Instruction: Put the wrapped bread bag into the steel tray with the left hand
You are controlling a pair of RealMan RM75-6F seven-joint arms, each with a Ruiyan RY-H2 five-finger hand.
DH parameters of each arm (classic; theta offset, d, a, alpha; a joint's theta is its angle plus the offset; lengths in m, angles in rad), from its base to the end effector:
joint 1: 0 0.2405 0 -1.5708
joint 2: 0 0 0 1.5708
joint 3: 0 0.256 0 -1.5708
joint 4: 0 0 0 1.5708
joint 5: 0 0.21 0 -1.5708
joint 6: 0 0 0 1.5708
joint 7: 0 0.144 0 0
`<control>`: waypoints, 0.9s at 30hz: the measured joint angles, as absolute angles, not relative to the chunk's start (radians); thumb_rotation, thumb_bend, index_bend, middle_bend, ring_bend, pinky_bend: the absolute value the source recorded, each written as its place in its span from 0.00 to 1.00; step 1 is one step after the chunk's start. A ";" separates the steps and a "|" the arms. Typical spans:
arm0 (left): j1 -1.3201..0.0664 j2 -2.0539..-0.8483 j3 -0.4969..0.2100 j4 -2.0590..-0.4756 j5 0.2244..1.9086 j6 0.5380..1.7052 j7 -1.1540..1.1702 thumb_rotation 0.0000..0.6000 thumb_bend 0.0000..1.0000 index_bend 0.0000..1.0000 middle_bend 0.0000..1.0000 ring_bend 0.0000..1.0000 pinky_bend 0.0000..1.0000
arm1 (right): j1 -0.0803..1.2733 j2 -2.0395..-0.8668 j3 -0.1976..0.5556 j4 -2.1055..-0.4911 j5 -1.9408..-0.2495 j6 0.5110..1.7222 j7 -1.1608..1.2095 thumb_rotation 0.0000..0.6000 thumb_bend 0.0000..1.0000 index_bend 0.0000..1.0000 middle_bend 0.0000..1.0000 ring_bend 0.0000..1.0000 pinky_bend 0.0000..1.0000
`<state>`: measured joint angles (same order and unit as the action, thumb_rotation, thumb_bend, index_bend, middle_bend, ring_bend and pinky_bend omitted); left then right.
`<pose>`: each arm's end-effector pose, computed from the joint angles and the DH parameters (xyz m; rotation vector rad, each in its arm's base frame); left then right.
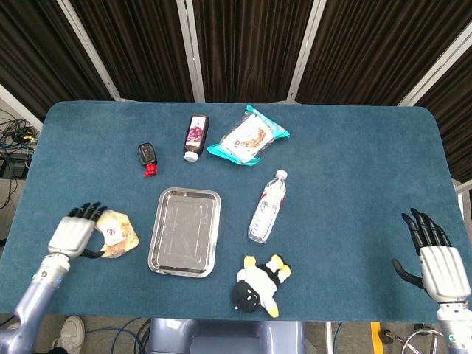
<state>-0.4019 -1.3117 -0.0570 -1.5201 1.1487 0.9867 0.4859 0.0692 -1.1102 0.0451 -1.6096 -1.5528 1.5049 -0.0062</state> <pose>-0.3013 0.2647 0.0519 -1.7636 -0.9085 -0.4312 -0.3072 -0.1751 0.1611 1.4175 -0.8669 0.9195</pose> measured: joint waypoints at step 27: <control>-0.408 -1.212 -0.100 -1.709 1.345 1.210 0.377 1.00 0.31 0.54 0.55 0.50 0.59 | 0.068 -1.111 0.042 -1.607 -1.570 1.514 -0.002 1.00 0.30 0.00 0.00 0.00 0.14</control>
<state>-0.4079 -1.2119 -0.1001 -1.7090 1.3452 1.2097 0.3769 0.0676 -1.1110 0.0417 -1.6074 -1.5703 1.5143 -0.0019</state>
